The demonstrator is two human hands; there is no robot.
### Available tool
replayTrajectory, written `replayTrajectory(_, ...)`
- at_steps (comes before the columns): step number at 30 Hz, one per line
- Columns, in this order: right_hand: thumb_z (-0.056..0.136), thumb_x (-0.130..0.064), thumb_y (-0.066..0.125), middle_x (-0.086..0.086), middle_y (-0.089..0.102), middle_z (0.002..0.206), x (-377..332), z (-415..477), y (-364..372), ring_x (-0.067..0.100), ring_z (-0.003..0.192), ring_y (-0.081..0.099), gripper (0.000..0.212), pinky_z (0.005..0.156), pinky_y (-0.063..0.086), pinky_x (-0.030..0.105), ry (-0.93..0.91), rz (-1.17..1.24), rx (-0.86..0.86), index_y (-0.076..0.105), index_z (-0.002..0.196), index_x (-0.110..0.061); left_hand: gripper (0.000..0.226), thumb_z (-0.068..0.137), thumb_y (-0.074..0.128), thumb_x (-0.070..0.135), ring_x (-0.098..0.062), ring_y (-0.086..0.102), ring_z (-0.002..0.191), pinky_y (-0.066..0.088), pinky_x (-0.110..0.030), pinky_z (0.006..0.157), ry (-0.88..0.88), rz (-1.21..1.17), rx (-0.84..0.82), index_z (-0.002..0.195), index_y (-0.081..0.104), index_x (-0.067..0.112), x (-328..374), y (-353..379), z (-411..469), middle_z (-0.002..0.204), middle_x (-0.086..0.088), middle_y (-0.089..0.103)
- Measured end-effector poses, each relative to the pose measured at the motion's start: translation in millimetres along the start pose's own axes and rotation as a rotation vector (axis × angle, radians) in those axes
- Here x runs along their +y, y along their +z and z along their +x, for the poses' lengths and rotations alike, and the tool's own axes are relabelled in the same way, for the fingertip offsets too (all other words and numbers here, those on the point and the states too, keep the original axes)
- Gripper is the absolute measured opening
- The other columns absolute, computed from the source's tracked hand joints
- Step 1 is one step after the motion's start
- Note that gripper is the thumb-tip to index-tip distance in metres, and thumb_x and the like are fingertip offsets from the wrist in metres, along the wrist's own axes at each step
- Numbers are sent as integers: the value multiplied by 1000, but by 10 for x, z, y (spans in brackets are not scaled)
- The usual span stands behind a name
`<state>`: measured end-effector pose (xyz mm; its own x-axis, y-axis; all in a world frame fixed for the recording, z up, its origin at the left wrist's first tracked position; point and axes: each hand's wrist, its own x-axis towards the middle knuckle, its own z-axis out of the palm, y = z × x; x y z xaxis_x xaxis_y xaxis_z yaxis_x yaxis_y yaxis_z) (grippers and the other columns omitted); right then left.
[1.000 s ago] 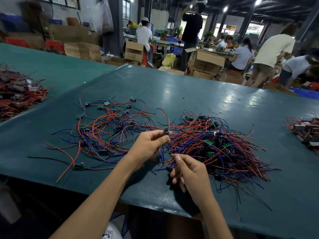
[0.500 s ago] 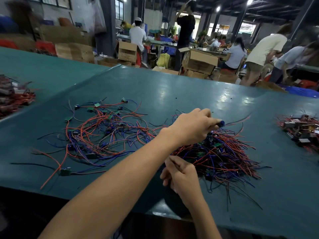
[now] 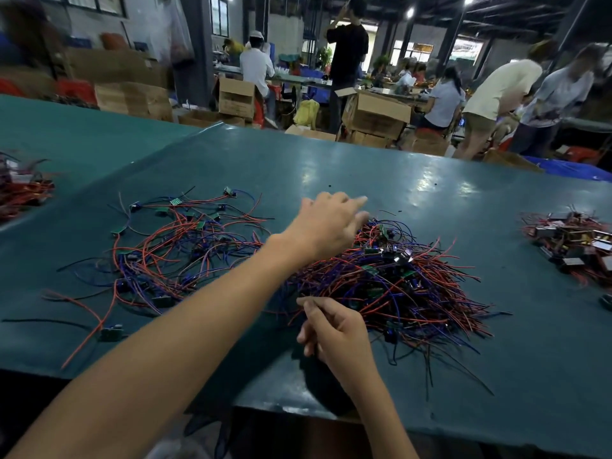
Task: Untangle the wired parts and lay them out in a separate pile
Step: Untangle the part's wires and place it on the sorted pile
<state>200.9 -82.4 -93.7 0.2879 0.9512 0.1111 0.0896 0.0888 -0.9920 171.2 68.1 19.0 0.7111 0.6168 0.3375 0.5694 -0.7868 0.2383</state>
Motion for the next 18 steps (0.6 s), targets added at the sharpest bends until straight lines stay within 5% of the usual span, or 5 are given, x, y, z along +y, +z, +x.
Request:
replayTrajectory(6, 104, -21, 56, 9, 68, 63, -4, -4, 19, 21, 47, 56, 19, 49, 44, 23, -15, -37, 4, 74, 101, -19, 37, 102, 52, 31, -33, 57, 123, 45, -44, 106, -225, 83, -78, 134, 62, 16, -1106, -653, -53, 132, -14, 62)
replayTrajectory(10, 104, -18, 55, 8, 66, 62, -35, -11, 32, 22, 47, 55, 20, 46, 42, 22, -9, -11, 9, 75, 102, -18, 27, 96, 64, 29, -21, 60, 92, 43, -24, 82, -242, 268, -354, 118, 72, 15, -1611, -864, -381, 114, -7, 72)
replayTrajectory(14, 104, -19, 55, 9, 67, 63, -37, -3, 32, 22, 48, 55, 19, 44, 38, 19, 3, -27, 6, 75, 103, -18, 36, 93, 69, 41, -20, 60, 93, 42, -25, 77, -323, 349, -570, 124, 68, 23, -1823, -789, -739, 109, 0, 69)
replayTrajectory(18, 104, -18, 55, 11, 66, 63, -35, 2, 27, 24, 48, 55, 20, 43, 37, 19, -14, -39, 9, 75, 103, -17, 37, 99, 58, 43, -32, 62, 108, 51, -37, 88, -378, 314, -431, 117, 62, 11, -1795, -382, -906, 118, -13, 67)
